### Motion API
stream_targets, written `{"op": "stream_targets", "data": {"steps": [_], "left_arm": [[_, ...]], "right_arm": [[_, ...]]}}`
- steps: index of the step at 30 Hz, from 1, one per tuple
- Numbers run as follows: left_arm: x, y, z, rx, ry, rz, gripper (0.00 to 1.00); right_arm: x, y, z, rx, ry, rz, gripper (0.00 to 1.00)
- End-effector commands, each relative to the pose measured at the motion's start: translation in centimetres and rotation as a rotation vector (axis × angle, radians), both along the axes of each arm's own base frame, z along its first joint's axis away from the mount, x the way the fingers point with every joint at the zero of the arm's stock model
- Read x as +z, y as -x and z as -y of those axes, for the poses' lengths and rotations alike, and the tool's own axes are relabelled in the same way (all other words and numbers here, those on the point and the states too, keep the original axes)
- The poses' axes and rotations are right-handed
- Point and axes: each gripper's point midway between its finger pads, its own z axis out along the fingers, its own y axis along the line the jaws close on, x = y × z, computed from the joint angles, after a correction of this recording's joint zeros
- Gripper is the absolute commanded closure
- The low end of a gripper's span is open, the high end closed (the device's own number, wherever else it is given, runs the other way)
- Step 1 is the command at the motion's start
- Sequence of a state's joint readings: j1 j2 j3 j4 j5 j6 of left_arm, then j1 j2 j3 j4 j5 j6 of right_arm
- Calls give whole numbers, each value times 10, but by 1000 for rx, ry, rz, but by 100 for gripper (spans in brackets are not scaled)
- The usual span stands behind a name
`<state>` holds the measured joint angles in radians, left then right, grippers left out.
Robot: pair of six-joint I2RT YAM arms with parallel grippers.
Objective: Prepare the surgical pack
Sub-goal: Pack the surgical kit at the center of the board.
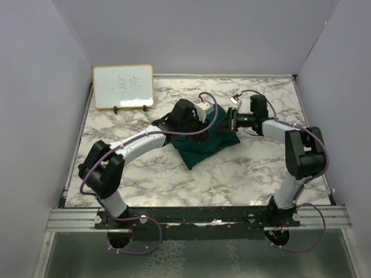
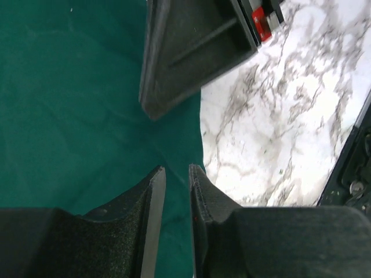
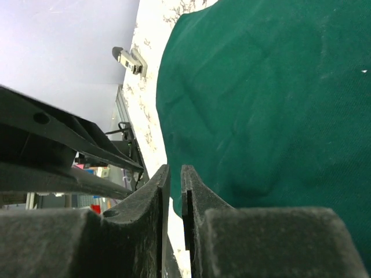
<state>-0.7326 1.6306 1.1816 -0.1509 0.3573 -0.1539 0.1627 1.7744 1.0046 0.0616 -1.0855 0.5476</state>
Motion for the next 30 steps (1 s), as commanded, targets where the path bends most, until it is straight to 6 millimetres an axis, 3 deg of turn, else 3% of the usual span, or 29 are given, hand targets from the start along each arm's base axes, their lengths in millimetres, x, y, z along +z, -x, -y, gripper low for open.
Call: {"op": "stream_targets", "data": {"steps": [1, 7, 13, 17, 20, 23, 28, 30], "left_arm": [[0, -2, 38, -78, 204, -165, 77], [-22, -1, 48, -95, 247, -202, 80], [-63, 10, 32, -52, 183, -252, 83], [-70, 18, 20, -27, 156, -251, 83], [-75, 21, 14, -22, 131, -256, 83], [-66, 21, 11, -25, 115, -243, 82], [-8, 23, 17, -59, 195, -195, 72], [5, 18, 20, -59, 213, -182, 68]], "right_arm": [[3, -5, -4, 47, -49, 36, 86], [-23, 7, 11, 11, -26, -25, 87], [-52, 28, 21, 4, -20, -86, 87], [-68, 34, 35, -46, -13, -130, 88], [-70, 39, 40, -63, -5, -151, 88], [-55, 42, 43, -67, 20, -114, 88], [-8, 28, 40, -59, -12, -33, 87], [4, 17, 37, -51, -53, -15, 86]]}}
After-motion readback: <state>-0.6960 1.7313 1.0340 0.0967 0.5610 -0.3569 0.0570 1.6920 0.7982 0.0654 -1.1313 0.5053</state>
